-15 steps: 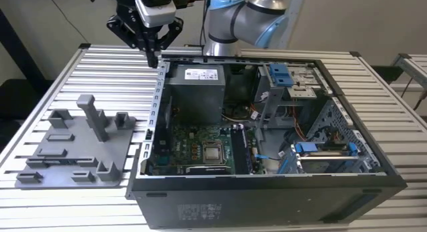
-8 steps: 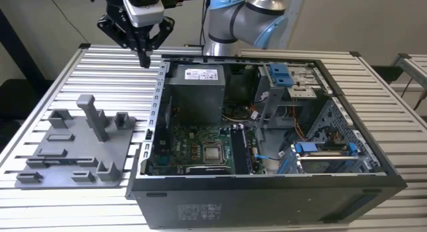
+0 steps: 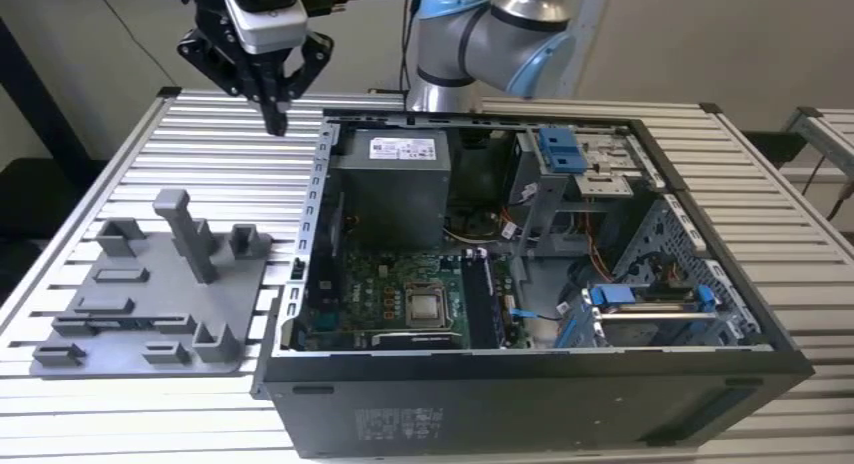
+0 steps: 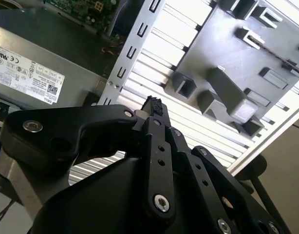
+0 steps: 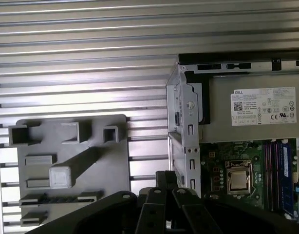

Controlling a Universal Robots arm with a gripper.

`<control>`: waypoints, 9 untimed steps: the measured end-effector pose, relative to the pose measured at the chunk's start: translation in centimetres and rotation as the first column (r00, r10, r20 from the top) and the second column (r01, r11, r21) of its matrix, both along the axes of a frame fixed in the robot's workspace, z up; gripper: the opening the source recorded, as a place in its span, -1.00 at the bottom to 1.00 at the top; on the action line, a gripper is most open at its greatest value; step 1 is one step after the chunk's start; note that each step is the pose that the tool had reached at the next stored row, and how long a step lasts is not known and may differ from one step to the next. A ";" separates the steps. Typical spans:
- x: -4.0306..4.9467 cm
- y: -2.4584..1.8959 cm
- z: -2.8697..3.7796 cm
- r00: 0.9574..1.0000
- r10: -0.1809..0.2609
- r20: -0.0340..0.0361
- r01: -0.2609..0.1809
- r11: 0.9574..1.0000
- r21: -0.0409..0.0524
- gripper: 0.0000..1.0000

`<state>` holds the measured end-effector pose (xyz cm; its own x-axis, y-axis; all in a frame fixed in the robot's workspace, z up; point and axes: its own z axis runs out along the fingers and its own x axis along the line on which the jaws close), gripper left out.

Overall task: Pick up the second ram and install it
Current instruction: 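Reach for the second ram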

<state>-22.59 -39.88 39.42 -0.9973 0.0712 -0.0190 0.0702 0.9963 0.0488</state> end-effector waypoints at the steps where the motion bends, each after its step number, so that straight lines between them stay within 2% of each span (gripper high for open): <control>1: -0.15 0.00 0.00 1.000 0.000 0.000 0.000 1.000 0.000 -0.79; 9: -1.77 0.00 -0.02 1.000 0.000 0.000 0.000 1.000 0.000 -0.79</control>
<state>-24.37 -39.88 39.40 -0.9973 0.0712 -0.0186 0.0703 0.9963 0.0487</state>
